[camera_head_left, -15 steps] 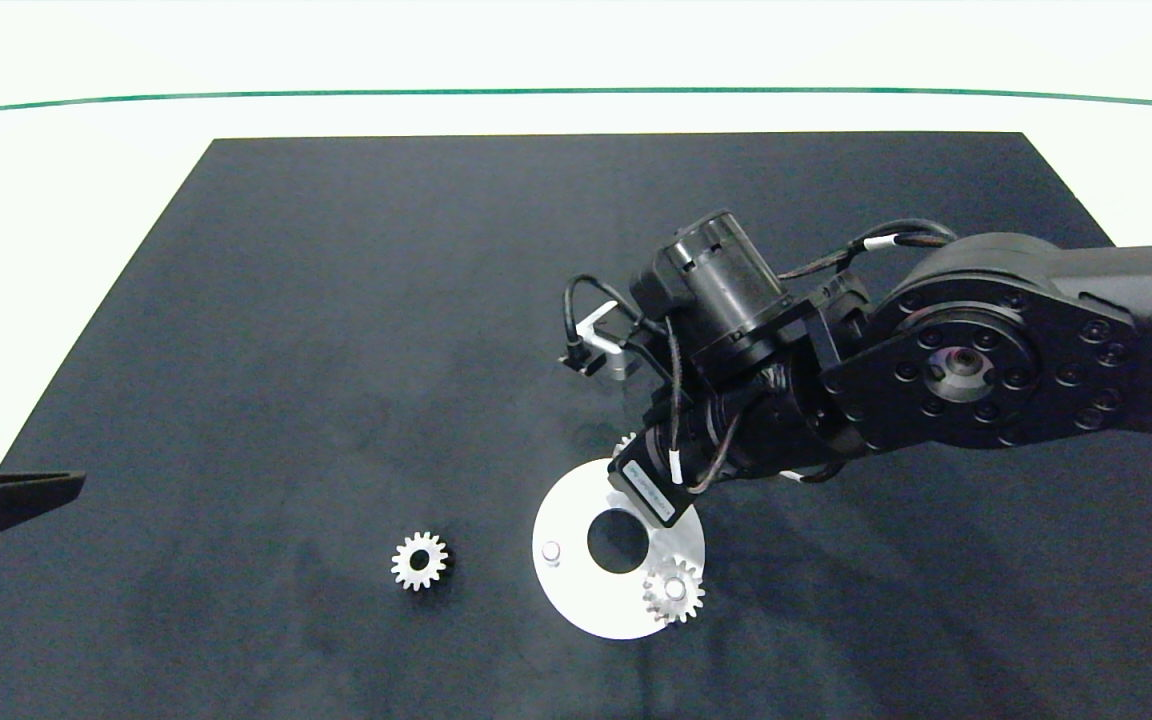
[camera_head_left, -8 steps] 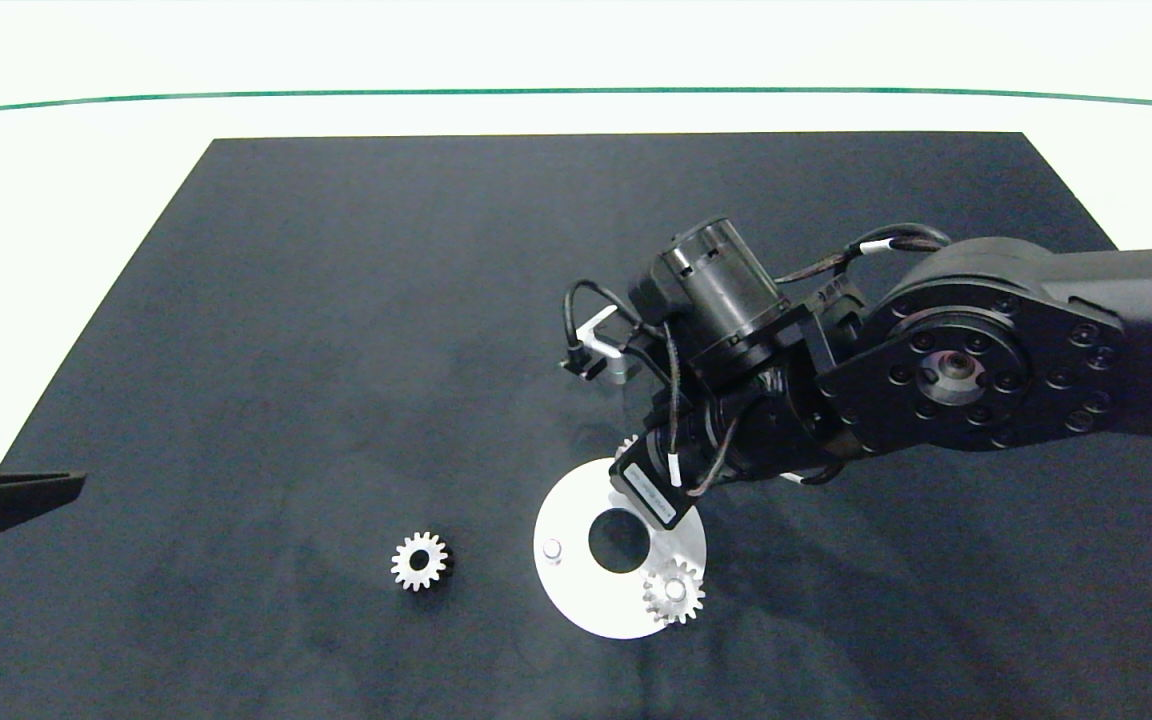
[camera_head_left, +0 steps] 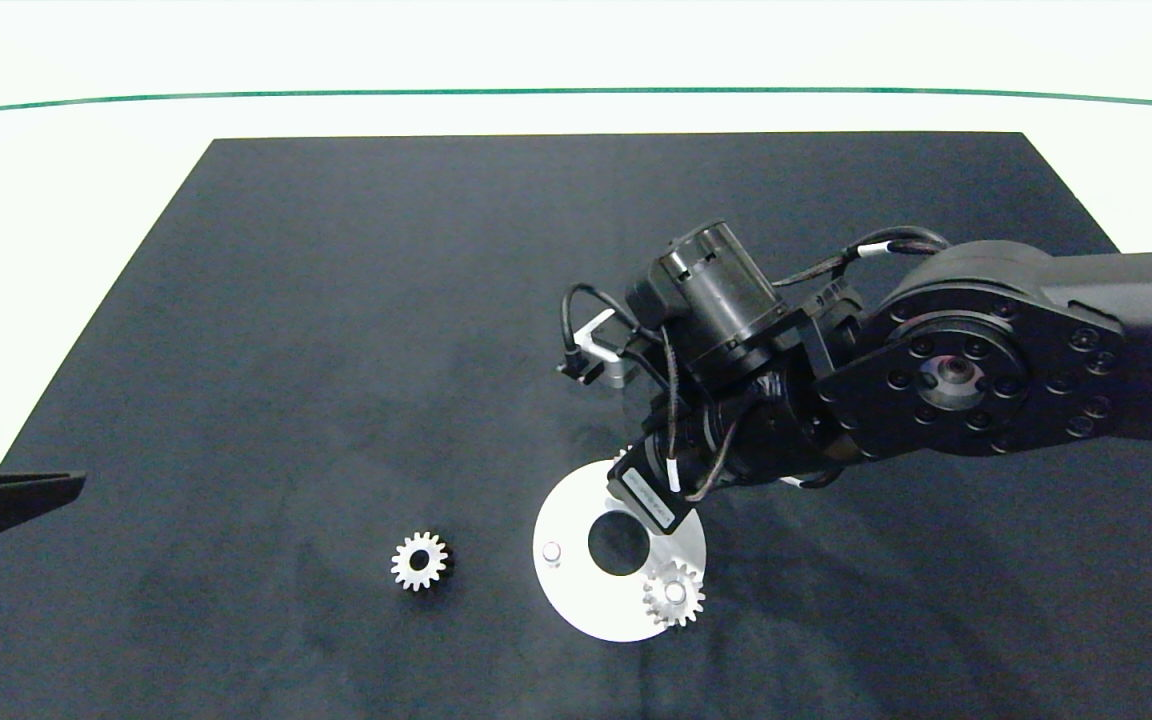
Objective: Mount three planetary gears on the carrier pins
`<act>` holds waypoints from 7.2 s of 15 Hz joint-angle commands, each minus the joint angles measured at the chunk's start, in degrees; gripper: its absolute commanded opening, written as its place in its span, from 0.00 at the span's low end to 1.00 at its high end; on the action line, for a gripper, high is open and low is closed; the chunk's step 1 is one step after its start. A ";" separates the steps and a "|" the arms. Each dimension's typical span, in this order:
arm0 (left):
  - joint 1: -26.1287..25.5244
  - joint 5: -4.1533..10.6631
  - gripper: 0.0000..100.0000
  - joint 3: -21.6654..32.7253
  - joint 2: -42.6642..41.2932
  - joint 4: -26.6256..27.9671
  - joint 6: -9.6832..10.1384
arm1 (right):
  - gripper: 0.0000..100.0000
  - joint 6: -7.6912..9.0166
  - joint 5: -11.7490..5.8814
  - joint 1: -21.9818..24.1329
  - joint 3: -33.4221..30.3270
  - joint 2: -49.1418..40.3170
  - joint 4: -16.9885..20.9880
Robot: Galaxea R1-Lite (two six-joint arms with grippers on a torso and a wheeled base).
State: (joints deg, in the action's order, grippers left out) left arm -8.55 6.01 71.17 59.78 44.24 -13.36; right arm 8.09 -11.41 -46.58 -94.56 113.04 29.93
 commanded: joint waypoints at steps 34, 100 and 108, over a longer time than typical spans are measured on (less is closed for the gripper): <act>-31.44 3.75 1.00 -13.60 28.11 -21.30 -0.44 | 1.00 4.30 -2.56 4.74 39.54 -61.01 -5.14; -41.11 5.59 0.19 -0.68 38.48 -21.04 -10.11 | 1.00 4.21 -2.65 5.10 39.81 -63.03 -7.60; -41.64 5.59 0.19 0.02 38.83 -21.21 -10.28 | 1.00 4.21 -2.65 5.10 39.81 -63.47 -7.52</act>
State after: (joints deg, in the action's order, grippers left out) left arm -50.10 11.54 70.95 98.48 22.93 -23.50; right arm 12.23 -13.99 -41.47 -54.76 49.49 22.24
